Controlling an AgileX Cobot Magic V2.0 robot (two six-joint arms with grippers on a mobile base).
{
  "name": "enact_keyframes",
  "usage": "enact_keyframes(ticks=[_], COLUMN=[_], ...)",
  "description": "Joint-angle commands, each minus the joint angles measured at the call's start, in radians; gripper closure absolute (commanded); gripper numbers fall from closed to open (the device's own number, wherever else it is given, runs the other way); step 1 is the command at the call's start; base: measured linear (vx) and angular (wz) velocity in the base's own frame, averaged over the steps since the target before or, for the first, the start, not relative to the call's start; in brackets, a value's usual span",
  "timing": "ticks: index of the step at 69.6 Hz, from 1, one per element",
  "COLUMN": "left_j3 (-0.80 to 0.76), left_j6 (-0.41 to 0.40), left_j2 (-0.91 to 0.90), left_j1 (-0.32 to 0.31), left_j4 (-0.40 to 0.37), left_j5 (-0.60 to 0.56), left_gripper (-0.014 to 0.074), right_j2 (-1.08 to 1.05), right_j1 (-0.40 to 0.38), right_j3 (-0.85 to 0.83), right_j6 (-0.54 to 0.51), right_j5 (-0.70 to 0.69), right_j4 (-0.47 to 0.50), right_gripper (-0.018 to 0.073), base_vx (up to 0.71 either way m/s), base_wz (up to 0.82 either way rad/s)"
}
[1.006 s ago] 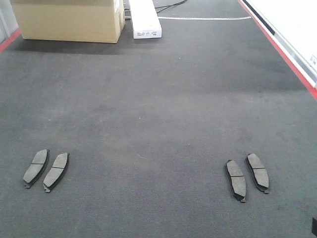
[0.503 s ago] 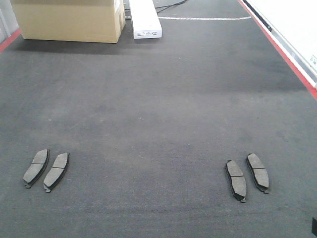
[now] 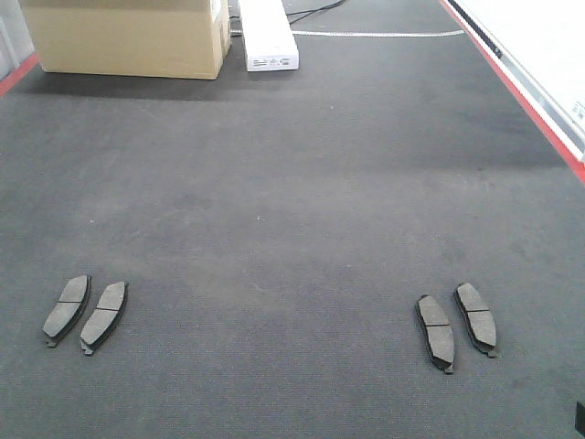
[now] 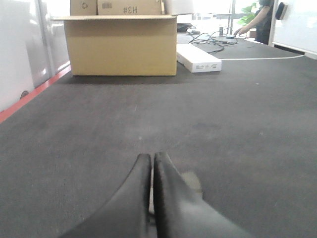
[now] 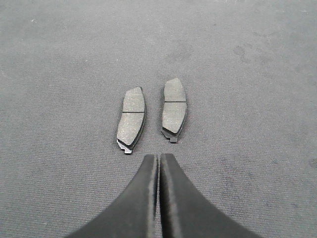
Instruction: Move and align brake pads A on conveyor
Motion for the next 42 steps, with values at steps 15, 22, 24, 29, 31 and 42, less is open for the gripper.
enact_keyframes(ticks=[15, 22, 24, 29, 31, 42], left_j3=[0.070, 0.070, 0.070, 0.069, 0.069, 0.069], left_j6=[-0.001, -0.001, -0.001, -0.001, -0.001, -0.001], left_j2=[-0.021, -0.021, -0.021, -0.019, -0.019, -0.019], left_j1=[0.005, 0.005, 0.005, 0.005, 0.005, 0.005], left_j4=[-0.018, -0.018, -0.018, -0.018, -0.018, -0.018], left_j5=[-0.131, -0.130, -0.130, -0.130, -0.130, -0.130], left_gripper=[0.0602, 0.0602, 0.0602, 0.0602, 0.0602, 0.0602], right_j2=[0.005, 0.005, 0.005, 0.005, 0.005, 0.005], right_j1=[-0.008, -0.008, -0.008, -0.008, -0.008, -0.008], right_j3=[-0.027, -0.027, -0.027, -0.027, -0.027, -0.027], right_j6=[-0.001, -0.001, -0.001, -0.001, -0.001, -0.001], right_j5=[-0.056, -0.056, -0.056, -0.056, -0.056, -0.056], right_j4=[-0.011, -0.011, -0.011, -0.011, -0.011, -0.011], right_gripper=[0.0571, 0.0571, 0.0571, 0.0571, 0.0571, 0.0571], base_vx=[0.00, 0.00, 0.00, 0.00, 0.00, 0.00], base_wz=[0.00, 0.00, 0.00, 0.00, 0.00, 0.00])
